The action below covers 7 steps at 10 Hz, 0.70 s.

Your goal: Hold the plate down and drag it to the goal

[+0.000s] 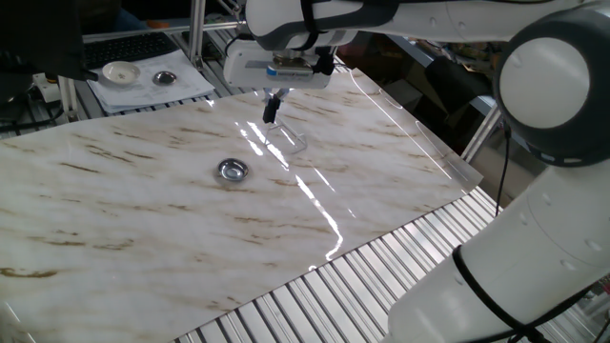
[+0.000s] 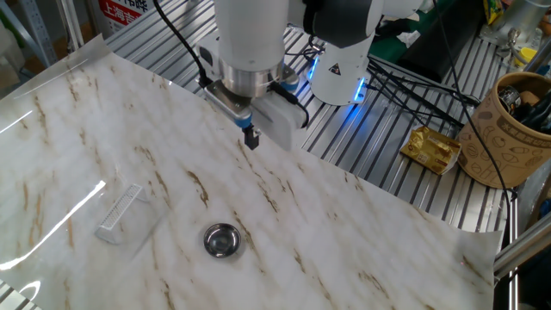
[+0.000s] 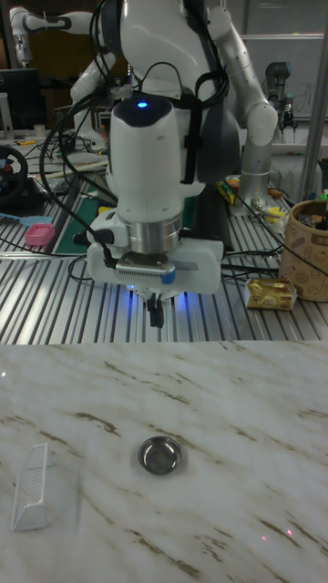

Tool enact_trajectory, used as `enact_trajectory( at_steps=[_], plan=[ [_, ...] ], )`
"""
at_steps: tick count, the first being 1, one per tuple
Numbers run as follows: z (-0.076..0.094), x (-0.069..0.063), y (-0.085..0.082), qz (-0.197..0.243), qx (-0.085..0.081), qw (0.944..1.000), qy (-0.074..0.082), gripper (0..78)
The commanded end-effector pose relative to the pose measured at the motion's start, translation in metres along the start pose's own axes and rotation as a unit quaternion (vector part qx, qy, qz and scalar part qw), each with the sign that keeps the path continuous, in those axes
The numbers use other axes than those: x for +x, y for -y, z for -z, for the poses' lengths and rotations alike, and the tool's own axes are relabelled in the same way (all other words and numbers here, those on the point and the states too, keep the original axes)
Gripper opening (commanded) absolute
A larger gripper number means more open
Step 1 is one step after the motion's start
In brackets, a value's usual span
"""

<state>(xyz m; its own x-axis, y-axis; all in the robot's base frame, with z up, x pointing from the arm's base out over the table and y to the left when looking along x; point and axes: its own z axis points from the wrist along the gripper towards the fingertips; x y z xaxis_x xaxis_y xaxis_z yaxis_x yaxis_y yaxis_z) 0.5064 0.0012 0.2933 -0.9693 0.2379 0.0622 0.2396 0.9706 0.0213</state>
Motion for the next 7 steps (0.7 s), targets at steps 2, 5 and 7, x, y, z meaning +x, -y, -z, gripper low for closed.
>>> enact_trajectory(
  at_steps=[2,5,7],
  plan=[
    [-0.007,-0.032,-0.01,0.006,-0.003,0.9999,0.009,0.0],
    [-0.012,-0.042,-0.012,0.005,-0.002,0.9999,0.011,0.0],
    [-0.015,-0.045,-0.012,0.0,-0.001,0.9999,0.012,0.0]
  ],
)
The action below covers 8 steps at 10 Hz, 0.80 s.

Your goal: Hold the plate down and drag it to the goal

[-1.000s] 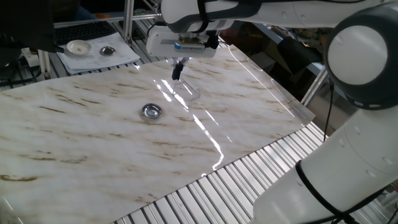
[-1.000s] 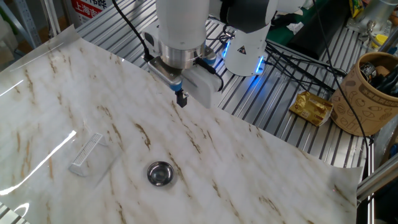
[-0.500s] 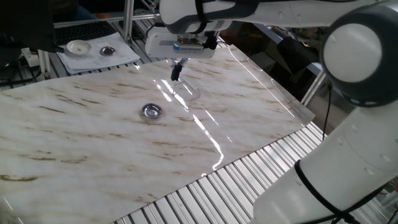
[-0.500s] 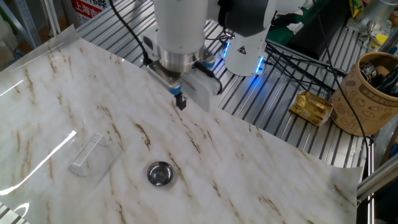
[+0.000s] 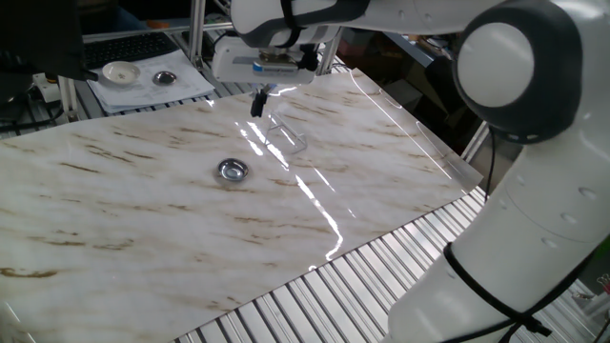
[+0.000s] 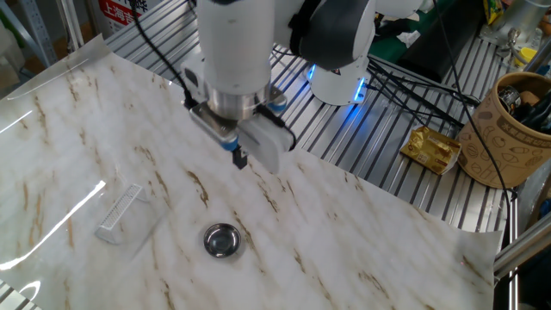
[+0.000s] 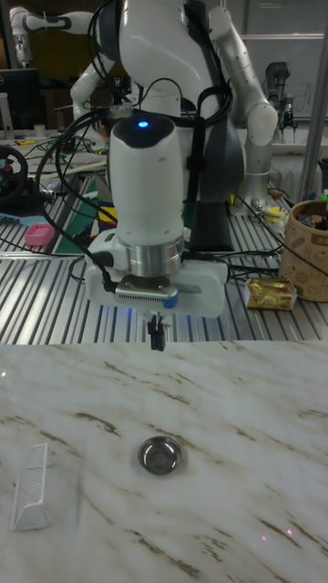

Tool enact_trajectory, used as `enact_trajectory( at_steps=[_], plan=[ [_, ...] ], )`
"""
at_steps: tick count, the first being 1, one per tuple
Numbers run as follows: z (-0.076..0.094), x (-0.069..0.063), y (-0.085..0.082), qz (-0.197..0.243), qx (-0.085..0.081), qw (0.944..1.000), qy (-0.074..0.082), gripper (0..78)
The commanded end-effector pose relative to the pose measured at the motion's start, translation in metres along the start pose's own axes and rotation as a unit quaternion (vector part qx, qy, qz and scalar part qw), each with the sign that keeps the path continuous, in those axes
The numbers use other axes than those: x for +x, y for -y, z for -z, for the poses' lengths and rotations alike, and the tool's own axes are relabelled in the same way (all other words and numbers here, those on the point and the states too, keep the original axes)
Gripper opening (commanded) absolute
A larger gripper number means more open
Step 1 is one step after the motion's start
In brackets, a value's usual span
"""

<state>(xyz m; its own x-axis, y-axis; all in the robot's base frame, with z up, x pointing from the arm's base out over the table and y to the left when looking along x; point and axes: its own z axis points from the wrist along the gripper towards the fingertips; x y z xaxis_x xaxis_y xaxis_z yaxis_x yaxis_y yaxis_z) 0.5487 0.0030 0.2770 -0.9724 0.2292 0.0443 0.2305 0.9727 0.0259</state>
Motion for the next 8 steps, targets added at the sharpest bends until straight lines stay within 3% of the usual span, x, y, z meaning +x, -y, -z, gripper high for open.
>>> enact_trajectory(
  at_steps=[1,5,6,8],
  plan=[
    [-0.0011,-0.0037,-0.0005,-0.004,0.001,1.0,0.003,0.0],
    [-0.0011,-0.0037,-0.0005,-0.007,0.009,0.9999,0.007,0.0],
    [-0.0011,-0.0037,-0.0005,-0.009,0.01,0.9997,0.02,0.0],
    [-0.0011,-0.0037,-0.0005,-0.035,0.024,0.9989,0.021,0.0]
  ],
)
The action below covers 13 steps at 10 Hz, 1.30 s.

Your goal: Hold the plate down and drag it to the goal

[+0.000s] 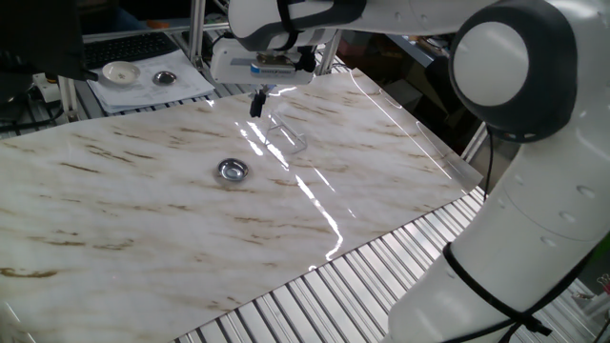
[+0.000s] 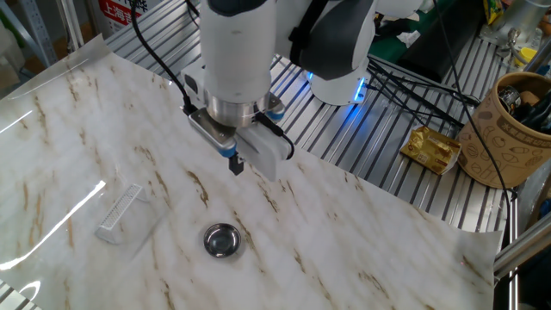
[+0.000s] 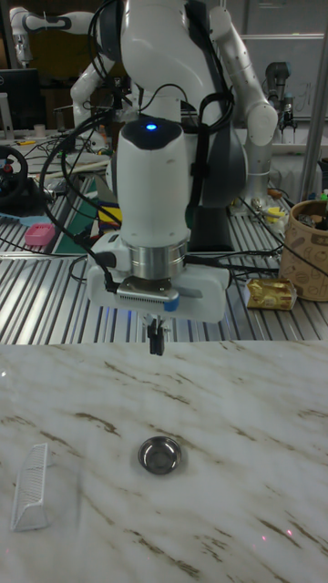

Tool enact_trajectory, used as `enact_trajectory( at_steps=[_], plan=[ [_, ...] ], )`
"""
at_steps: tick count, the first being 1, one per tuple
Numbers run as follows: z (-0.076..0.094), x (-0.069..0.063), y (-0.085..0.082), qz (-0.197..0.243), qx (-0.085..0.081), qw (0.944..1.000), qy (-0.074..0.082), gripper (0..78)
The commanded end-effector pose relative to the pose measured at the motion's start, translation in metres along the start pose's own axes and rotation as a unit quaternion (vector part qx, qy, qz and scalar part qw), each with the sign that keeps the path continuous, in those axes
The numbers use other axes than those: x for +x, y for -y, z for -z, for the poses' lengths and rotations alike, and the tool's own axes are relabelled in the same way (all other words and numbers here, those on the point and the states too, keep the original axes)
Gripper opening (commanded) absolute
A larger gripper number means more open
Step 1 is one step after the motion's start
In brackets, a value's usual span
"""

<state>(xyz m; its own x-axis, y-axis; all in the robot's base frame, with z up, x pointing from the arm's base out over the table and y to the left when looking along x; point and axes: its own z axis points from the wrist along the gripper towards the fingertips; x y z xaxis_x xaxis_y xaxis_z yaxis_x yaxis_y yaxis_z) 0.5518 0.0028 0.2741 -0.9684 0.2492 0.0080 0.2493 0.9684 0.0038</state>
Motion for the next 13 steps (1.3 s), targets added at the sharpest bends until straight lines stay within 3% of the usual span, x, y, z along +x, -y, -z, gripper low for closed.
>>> enact_trajectory(
  at_steps=[1,2,3,6,9,13],
  plan=[
    [0.002,-0.001,0.0,-0.03,0.015,0.9994,-0.008,0.0],
    [0.002,-0.001,0.0,-0.03,0.015,0.9994,-0.009,0.0],
    [0.002,-0.001,0.0,-0.036,0.017,0.999,-0.021,0.0],
    [0.002,-0.001,0.0,-0.034,0.016,0.999,-0.026,0.0],
    [0.001,-0.001,0.0,-0.036,0.01,0.9991,-0.023,0.0],
    [-0.009,-0.011,0.0,-0.037,0.007,0.999,-0.025,0.0]
  ],
)
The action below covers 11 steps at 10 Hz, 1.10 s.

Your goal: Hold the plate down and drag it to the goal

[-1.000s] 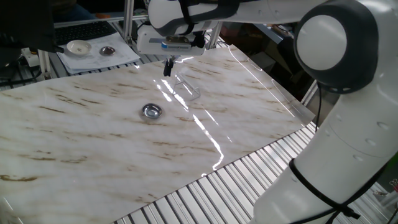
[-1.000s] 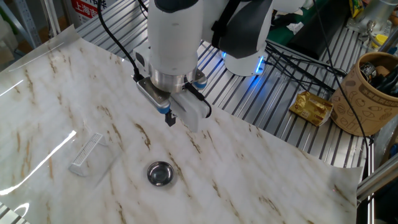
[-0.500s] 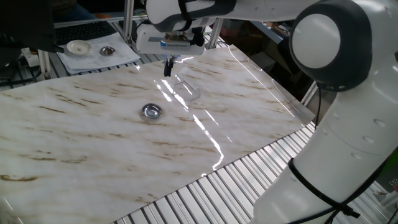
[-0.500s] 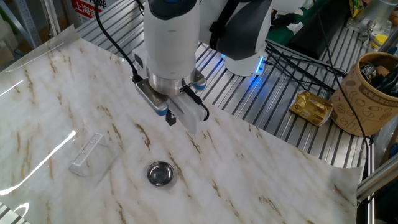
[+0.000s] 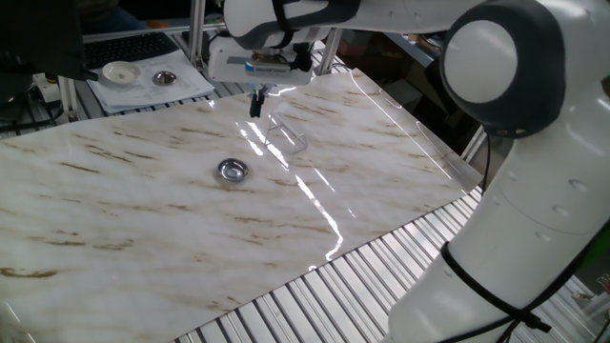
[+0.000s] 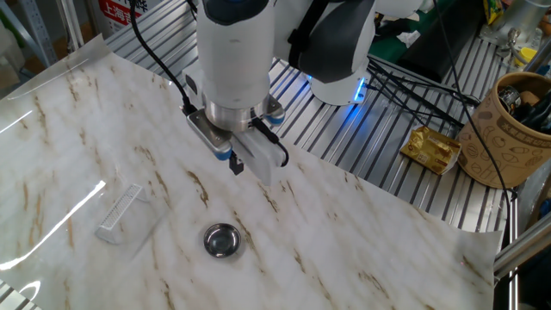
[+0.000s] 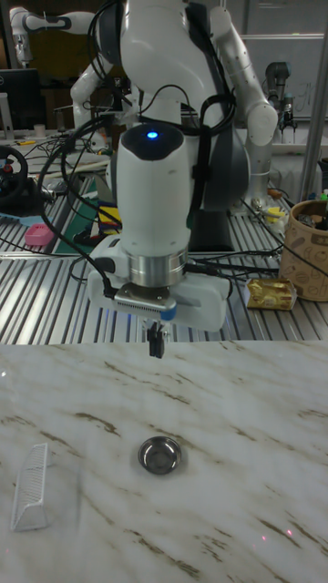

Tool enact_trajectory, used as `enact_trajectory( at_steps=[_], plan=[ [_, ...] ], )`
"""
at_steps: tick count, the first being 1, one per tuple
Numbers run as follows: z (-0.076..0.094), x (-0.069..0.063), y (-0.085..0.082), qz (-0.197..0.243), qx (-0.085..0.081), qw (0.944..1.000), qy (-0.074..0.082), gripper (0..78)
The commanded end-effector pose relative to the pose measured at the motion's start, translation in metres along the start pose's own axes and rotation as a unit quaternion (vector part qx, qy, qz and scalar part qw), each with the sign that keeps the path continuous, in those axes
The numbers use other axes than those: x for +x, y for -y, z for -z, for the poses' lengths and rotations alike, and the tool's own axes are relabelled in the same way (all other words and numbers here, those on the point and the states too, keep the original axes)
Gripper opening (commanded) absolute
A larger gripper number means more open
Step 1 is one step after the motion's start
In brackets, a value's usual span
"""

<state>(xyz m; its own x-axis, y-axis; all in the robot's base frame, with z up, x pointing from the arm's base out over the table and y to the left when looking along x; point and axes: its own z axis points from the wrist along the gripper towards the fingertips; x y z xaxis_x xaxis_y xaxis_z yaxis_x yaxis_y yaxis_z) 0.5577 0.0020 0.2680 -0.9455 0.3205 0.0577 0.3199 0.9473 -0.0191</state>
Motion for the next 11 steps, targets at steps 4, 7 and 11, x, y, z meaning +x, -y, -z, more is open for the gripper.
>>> enact_trajectory(
  at_steps=[4,7,11],
  plan=[
    [-0.038,-0.01,-0.015,-0.007,0.002,0.9999,0.007,0.0],
    [-0.052,-0.014,-0.026,-0.009,0.01,0.9999,0.009,0.0],
    [-0.066,-0.021,-0.035,-0.008,0.015,0.9998,0.009,0.0]
  ],
)
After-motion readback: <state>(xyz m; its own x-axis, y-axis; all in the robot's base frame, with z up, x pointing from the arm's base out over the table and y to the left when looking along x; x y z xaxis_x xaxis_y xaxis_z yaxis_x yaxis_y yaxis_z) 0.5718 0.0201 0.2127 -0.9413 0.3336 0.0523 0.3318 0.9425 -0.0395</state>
